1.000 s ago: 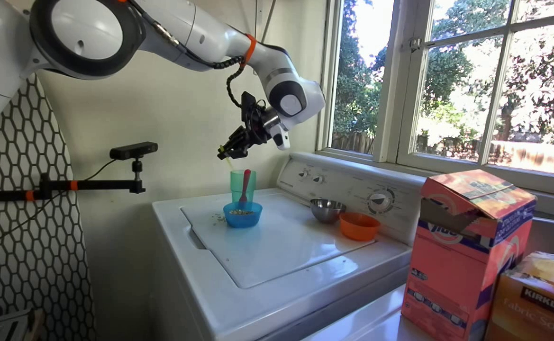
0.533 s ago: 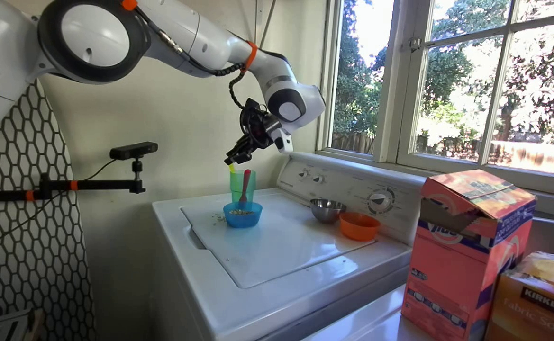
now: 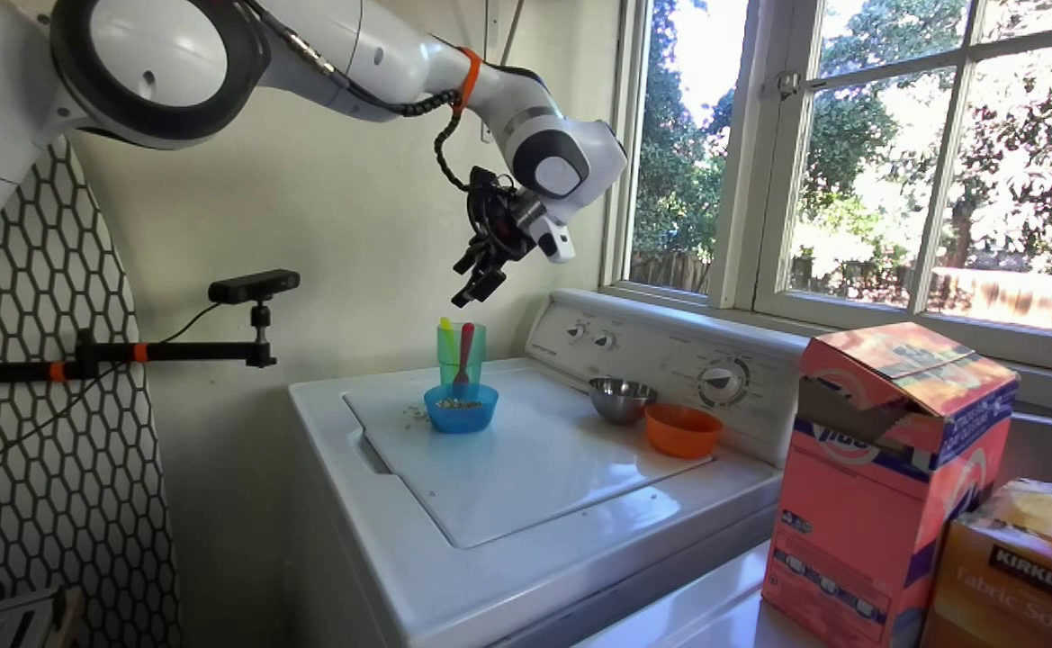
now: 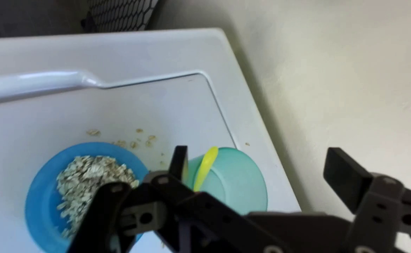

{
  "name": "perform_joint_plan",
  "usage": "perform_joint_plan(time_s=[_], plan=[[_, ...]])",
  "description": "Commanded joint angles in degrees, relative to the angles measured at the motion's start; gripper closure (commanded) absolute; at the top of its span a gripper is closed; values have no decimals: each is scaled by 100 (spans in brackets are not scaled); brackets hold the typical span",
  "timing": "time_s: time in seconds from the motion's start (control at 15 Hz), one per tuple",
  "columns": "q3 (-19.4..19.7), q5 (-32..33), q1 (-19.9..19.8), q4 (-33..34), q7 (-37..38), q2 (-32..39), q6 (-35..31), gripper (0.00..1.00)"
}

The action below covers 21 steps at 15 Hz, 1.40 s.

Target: Put the knife in the green cup, stack the bowls, and then move them to the next washing machine

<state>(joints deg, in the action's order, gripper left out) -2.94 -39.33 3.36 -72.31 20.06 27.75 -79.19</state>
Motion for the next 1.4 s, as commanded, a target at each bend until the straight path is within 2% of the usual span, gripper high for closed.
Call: perform_joint_plan(time_s=[0.0, 0.27, 0.33, 0.47, 0.73, 0.93, 1.33], plan=[[136, 1015, 19, 154, -395, -310, 347, 0], [157, 2242, 114, 523, -696, -338, 439, 0], [71, 1774, -18, 343, -549, -360, 315, 0], [105, 2048, 37, 400, -604, -383, 292, 0], [106, 2115, 54, 420, -613, -382, 292, 0], [134, 1702, -18, 527, -265, -9, -371, 0], [143, 1605, -192, 990, -67, 1027, -1882, 0]])
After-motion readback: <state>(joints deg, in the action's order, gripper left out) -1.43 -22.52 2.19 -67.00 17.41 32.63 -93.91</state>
